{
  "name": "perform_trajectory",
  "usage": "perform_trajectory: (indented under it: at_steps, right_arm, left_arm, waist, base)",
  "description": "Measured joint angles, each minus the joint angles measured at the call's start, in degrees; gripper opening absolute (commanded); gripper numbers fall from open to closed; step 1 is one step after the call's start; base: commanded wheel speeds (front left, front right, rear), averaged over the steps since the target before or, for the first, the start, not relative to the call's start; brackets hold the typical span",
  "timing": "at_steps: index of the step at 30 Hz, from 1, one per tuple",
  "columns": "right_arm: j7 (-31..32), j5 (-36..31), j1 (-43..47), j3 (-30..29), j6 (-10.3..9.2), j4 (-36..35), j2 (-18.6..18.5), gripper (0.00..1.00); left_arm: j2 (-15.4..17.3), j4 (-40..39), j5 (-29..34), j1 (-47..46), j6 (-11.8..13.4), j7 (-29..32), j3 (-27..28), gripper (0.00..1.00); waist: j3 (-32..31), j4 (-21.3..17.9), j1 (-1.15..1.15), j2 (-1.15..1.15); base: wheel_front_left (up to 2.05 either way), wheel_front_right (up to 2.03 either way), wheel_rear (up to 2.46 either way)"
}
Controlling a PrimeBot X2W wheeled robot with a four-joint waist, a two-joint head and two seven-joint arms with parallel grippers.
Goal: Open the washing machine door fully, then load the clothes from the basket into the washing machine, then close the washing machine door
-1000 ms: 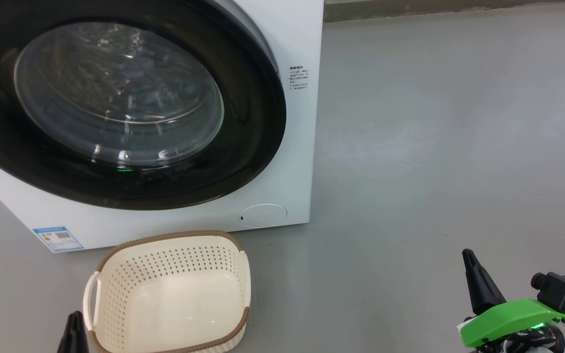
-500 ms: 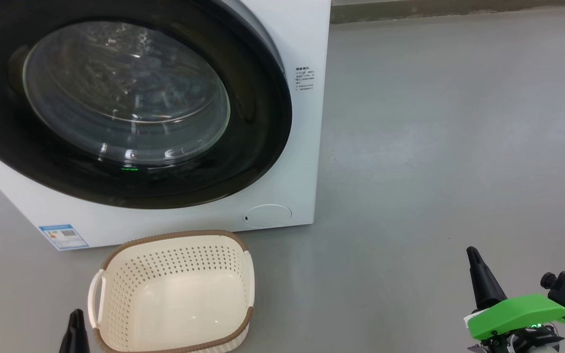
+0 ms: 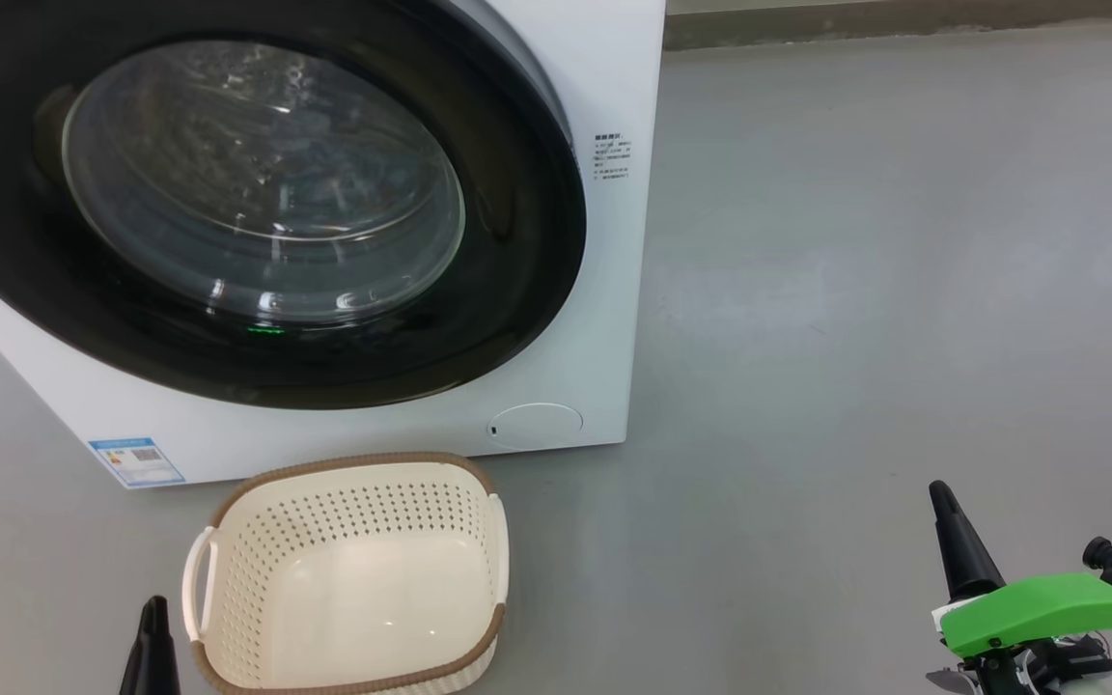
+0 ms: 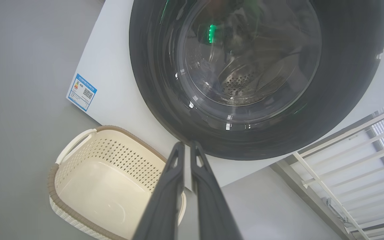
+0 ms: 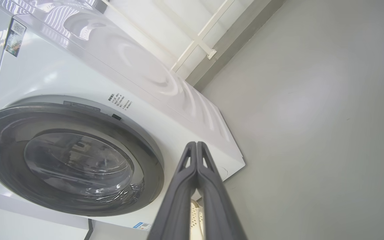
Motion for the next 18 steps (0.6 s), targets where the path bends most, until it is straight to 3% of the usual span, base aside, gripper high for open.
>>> perform_trajectory:
  at_steps: [18]
  right_arm:
    - [3.02, 9.16, -0.01, -2.12, -0.05, -1.13, 0.47, 0.0]
  left_arm:
    - [-0.42, -0.67, -10.81, -0.61, 0.0, 3.01, -0.22, 0.0]
  waist:
    - [-0.25, 1.02, 0.0, 0.0]
  base:
    - [0.0, 0.0, 0.0]
